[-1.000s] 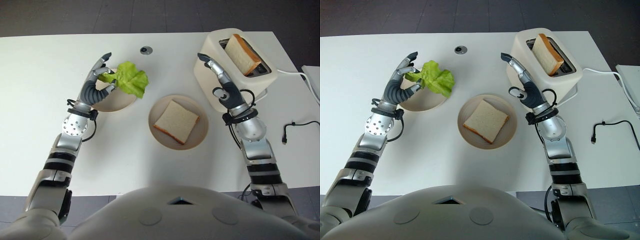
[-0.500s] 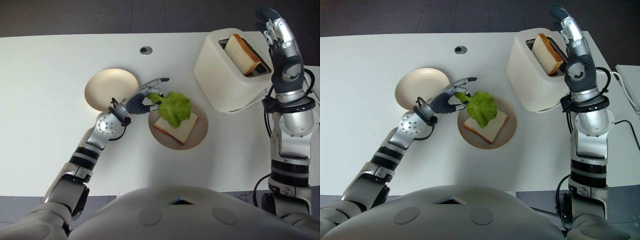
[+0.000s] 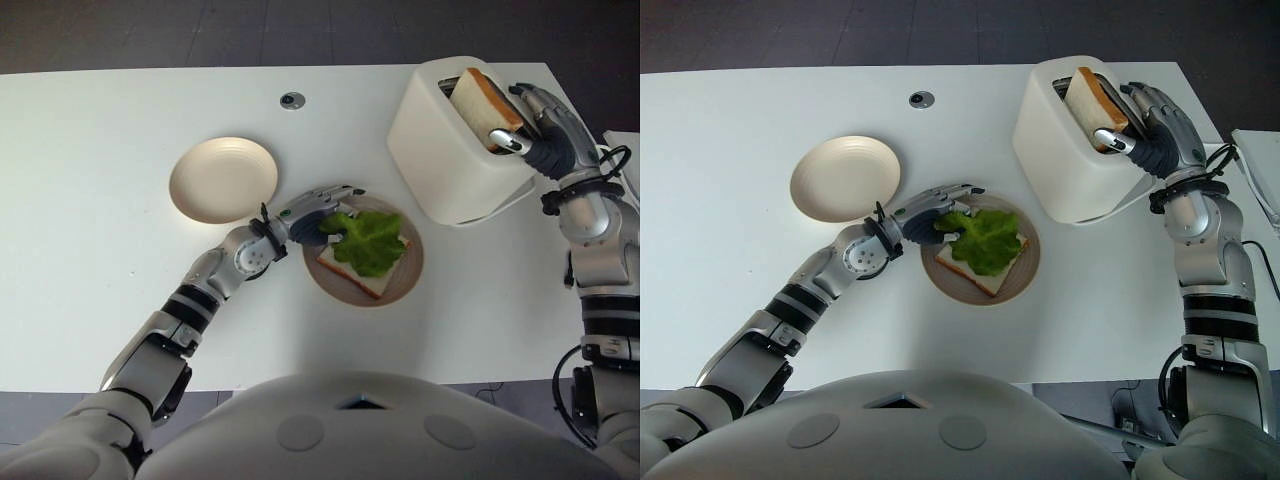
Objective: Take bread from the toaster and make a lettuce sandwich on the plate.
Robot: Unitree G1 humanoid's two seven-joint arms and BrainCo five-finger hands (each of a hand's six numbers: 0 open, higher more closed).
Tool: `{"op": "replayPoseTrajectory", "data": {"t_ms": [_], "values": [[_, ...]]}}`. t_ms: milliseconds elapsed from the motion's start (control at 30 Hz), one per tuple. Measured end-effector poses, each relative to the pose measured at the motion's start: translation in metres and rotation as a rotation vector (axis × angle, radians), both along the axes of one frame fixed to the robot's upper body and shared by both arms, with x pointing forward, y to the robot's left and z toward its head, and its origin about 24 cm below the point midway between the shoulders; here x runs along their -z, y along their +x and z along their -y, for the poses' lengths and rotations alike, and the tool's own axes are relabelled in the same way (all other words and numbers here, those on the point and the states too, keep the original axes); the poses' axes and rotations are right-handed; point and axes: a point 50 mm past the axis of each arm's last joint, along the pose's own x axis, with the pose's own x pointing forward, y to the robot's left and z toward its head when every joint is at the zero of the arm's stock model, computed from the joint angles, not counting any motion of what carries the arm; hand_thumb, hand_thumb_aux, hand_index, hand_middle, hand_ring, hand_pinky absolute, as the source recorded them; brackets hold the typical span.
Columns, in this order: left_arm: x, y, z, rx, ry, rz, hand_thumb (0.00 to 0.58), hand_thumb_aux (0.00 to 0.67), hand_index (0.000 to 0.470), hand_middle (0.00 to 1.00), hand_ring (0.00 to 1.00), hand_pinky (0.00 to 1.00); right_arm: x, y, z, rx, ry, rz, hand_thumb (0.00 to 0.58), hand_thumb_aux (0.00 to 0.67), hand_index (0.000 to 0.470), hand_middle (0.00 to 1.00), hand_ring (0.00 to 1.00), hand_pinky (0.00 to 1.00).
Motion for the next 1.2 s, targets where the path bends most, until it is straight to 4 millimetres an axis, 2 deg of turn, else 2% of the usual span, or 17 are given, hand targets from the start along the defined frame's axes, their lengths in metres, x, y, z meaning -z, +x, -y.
{"op": "replayPoseTrajectory", "data": {"t_ms": [67,100,133,167,267,300,333,433,533,667,767,933,1000,1100,1133,1200], "values": [[-0.004,0.001,-0.001,-0.01,-0.01,0.015,0.0,0.0,0.0,0.0,0.0,0.0,0.0,0.0,-0.001,-0.01,-0.019,-0.001,0.0,0.0,0.0,0.0,0.0,0.0],[-0.008,0.003,-0.002,-0.021,-0.023,0.028,0.0,0.0,0.0,0.0,0.0,0.0,0.001,0.0,-0.002,-0.014,-0.023,0.002,0.14,0.087,0.061,0.0,0.0,0.0],[-0.01,0.004,-0.002,-0.026,-0.03,0.036,0.0,0.0,0.0,0.0,0.0,0.0,0.001,0.0,-0.003,-0.014,-0.022,0.006,0.54,0.494,0.347,0.0,0.0,0.0],[-0.012,0.004,-0.002,-0.031,-0.049,0.04,0.0,0.0,0.0,0.0,0.0,0.0,0.0,0.001,-0.003,-0.015,-0.018,0.02,0.58,0.67,0.47,0.0,0.0,0.0],[-0.018,0.005,-0.004,-0.039,-0.088,0.047,0.0,0.0,0.0,0.0,0.0,0.0,-0.008,0.003,-0.006,-0.029,0.01,0.085,0.58,0.67,0.47,0.02,0.02,0.02],[-0.019,0.005,-0.004,-0.039,-0.091,0.048,0.0,0.0,0.0,0.0,0.0,0.0,-0.01,0.003,-0.009,-0.042,0.022,0.107,0.58,0.67,0.47,0.3,0.3,0.3],[-0.019,0.005,-0.004,-0.038,-0.101,0.044,0.0,0.0,0.0,0.0,0.0,0.0,-0.012,0.003,-0.011,-0.054,0.038,0.13,0.58,0.67,0.47,0.71,0.71,0.71],[-0.018,0.003,-0.006,-0.041,-0.107,0.037,0.0,0.0,0.0,0.0,0.0,0.0,-0.014,0.002,-0.011,-0.049,0.055,0.176,0.58,0.67,0.47,1.0,1.0,1.0],[-0.019,0.002,-0.008,-0.05,-0.137,0.037,0.0,0.0,0.0,0.0,0.0,0.0,-0.021,0.002,-0.012,-0.051,0.119,0.258,0.58,0.67,0.47,1.0,1.0,1.0],[-0.019,0.001,-0.014,-0.087,-0.173,0.037,0.0,0.0,0.0,0.0,0.0,0.0,-0.041,0.003,-0.013,-0.077,0.216,0.393,0.58,0.67,0.47,1.0,1.0,1.0],[-0.021,0.003,-0.02,-0.126,-0.217,0.041,0.0,0.0,0.0,0.0,0.0,0.0,-0.055,-0.004,-0.016,-0.12,0.321,0.495,0.58,0.67,0.47,1.0,1.0,1.0],[-0.028,0.009,-0.037,-0.244,-0.341,0.058,0.0,0.0,0.0,0.0,0.0,0.0,-0.075,-0.023,-0.023,-0.262,0.625,0.608,0.58,0.67,0.47,1.0,1.0,1.0],[-0.031,0.011,-0.045,-0.294,-0.386,0.069,0.0,0.0,0.0,0.0,0.0,0.0,-0.073,-0.033,-0.032,-0.346,0.766,0.577,0.58,0.67,0.47,1.0,1.0,1.0],[-0.035,0.013,-0.058,-0.362,-0.456,0.084,0.0,0.0,0.0,0.0,0.0,0.0,-0.051,-0.042,-0.054,-0.435,0.967,0.425,0.58,0.67,0.47,1.0,1.0,1.0],[-0.036,0.013,-0.064,-0.386,-0.484,0.089,0.0,0.0,0.0,0.0,0.0,0.0,-0.037,-0.046,-0.063,-0.451,1.061,0.332,0.58,0.67,0.47,1.0,1.0,1.0],[-0.036,0.012,-0.069,-0.408,-0.51,0.085,0.0,0.0,0.0,0.0,0.0,0.0,-0.026,-0.052,-0.072,-0.484,1.16,0.228,0.58,0.67,0.47,1.0,1.0,1.0]]}}
